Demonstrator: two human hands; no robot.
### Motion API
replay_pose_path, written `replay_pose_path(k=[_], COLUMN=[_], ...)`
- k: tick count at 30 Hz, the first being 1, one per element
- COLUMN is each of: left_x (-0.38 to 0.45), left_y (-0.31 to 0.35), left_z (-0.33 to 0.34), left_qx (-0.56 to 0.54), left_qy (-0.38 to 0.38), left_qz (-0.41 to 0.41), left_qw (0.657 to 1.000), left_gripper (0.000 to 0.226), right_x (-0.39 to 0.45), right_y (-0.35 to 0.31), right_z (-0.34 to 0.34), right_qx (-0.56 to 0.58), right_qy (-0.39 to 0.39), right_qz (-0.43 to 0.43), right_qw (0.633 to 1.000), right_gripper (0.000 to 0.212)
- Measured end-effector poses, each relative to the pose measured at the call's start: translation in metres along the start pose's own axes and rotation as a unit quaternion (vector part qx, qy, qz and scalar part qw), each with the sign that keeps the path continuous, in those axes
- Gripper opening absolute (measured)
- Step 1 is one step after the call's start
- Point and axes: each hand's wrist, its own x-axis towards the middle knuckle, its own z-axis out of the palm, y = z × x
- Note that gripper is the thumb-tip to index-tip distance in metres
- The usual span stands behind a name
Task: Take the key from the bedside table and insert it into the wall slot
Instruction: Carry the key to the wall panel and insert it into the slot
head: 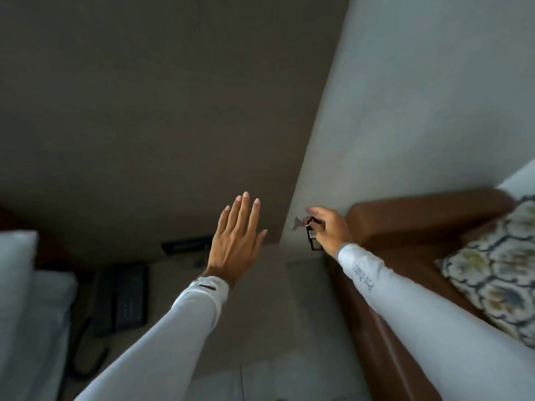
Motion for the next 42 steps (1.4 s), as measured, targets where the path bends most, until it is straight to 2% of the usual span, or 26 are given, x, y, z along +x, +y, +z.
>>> replay_pose_path(k=[6, 10, 14, 22, 29, 34, 42], left_x=[0.098, 0.13, 0.136, 0.079, -0.043, -0.137, -0.23], left_y=[0.066, 0.121, 0.194, 0.364, 0.545, 0.674, 0.833], left_z=[-0.169, -0.253, -0.307, -0.353, -0.376, -0.387, -0.396], left_qx=[0.003, 0.004, -0.017, -0.067, -0.144, -0.188, -0.215], left_qy=[0.172, 0.234, 0.256, 0.28, 0.266, 0.255, 0.24], left_qz=[0.105, 0.153, 0.211, 0.308, 0.394, 0.458, 0.538], left_qw=[0.98, 0.96, 0.943, 0.907, 0.868, 0.83, 0.779], left_gripper=[0.063, 0.061, 0.062, 0.062, 0.062, 0.063, 0.065], right_x=[-0.023, -0.067, -0.122, -0.286, -0.517, -0.679, -0.845], right_y=[-0.123, -0.17, -0.184, -0.149, -0.091, -0.059, -0.015], right_z=[-0.179, -0.273, -0.352, -0.468, -0.552, -0.599, -0.66], right_qx=[0.023, 0.023, 0.037, 0.058, 0.035, -0.003, -0.028], right_qy=[0.11, 0.173, 0.232, 0.33, 0.417, 0.485, 0.577], right_qz=[-0.099, -0.144, -0.155, -0.133, -0.042, 0.022, 0.082], right_qw=[0.989, 0.974, 0.96, 0.933, 0.907, 0.874, 0.812], right_gripper=[0.023, 0.022, 0.02, 0.026, 0.021, 0.019, 0.02])
